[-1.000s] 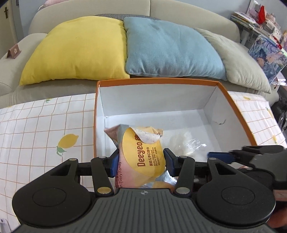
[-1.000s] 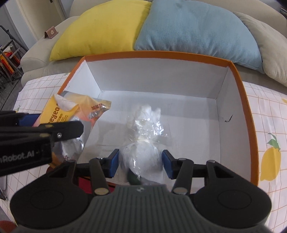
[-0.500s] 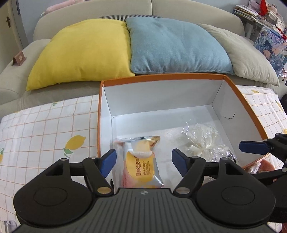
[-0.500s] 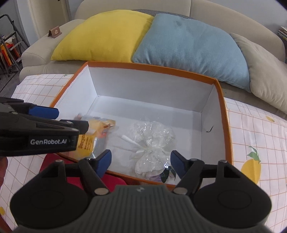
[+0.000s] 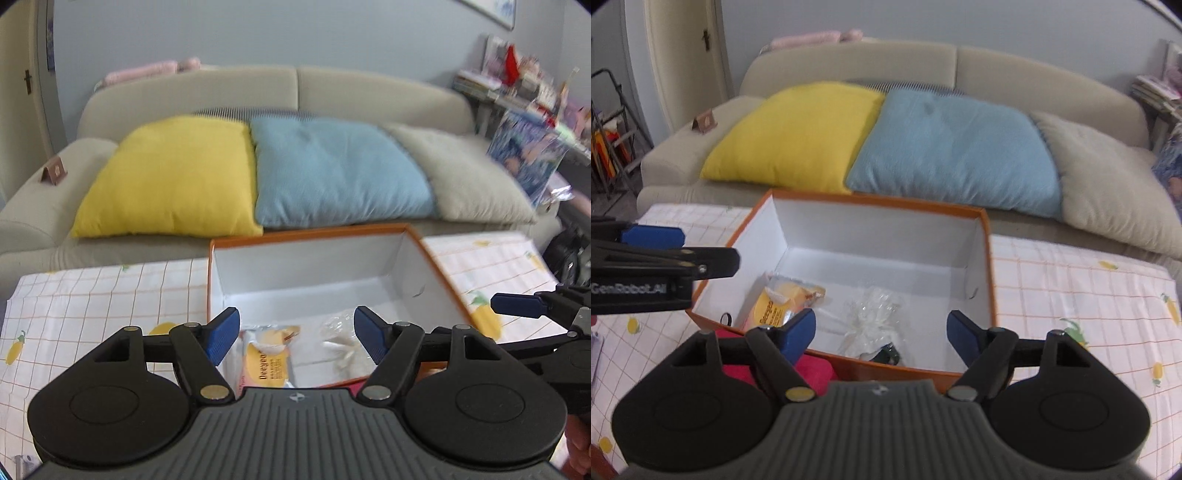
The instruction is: Organize soft objects
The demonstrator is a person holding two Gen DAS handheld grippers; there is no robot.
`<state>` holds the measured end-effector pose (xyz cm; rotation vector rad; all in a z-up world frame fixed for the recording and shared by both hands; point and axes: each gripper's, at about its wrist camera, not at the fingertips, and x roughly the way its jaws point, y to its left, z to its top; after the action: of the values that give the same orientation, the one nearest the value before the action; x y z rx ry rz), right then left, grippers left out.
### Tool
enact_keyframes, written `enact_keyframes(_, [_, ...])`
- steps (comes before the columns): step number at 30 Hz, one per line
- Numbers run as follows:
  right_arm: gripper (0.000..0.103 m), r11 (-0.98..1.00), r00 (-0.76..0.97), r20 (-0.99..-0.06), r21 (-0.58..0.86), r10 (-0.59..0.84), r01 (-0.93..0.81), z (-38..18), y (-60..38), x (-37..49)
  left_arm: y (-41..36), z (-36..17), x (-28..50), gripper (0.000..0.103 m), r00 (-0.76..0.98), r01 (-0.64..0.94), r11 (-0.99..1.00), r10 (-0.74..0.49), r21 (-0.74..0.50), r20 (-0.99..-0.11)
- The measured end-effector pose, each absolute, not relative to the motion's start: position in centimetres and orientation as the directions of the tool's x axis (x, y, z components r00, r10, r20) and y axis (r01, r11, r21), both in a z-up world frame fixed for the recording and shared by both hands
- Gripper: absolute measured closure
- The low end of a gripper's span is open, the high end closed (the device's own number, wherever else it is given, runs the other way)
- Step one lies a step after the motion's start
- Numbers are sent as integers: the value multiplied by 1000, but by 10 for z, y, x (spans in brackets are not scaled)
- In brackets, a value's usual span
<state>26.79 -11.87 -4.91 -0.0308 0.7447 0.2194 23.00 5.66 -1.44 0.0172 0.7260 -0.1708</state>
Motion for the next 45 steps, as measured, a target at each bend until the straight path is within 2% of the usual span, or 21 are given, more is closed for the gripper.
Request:
enact_keyframes(5, [21,980,782,-596,46,183,-194,-36,-143,212,50,7,180,20,789,187,981,-182,-53,-586])
enact_keyframes(6, [17,982,788,-590,40,174,-187,-36,-147,202,49,10,170,19,798,189,980,-192,-65,-572])
enact_keyframes(9, [17,985,801,-576,36,161,-172,-37,-161,171,49,14,142,17,805,198,974,-224,-107,-549])
enact_keyframes(11, [16,986,804,-573,43,158,-163,-38,-172,150,48,13,126,16,800,199,971,-240,-135,-550])
enact_keyframes(14, [3,992,822,-557,34,118,-120,-41,-184,120,45,3,107,16,781,210,964,-266,-164,-565])
enact_keyframes(16, [3,995,827,-554,23,97,-101,-46,-191,103,46,-8,94,16,771,210,961,-277,-181,-573])
enact_keyframes(19, [3,996,811,-578,48,93,-80,-56,-199,85,45,-24,81,16,761,202,959,-281,-198,-584])
enact_keyframes(32, [3,993,638,-764,114,101,-21,-117,-197,60,25,-85,51,16,594,221,951,-307,-216,-743])
enact_keyframes(34, [5,994,609,-786,107,105,-32,-127,-193,62,20,-94,48,20,566,230,951,-302,-204,-767])
enact_keyframes(36, [10,993,586,-803,108,113,-44,-132,-191,63,16,-100,44,21,551,242,949,-305,-201,-777])
enact_keyframes(45, [10,992,537,-834,111,125,-58,-144,-190,72,12,-111,50,21,548,267,946,-305,-182,-779])
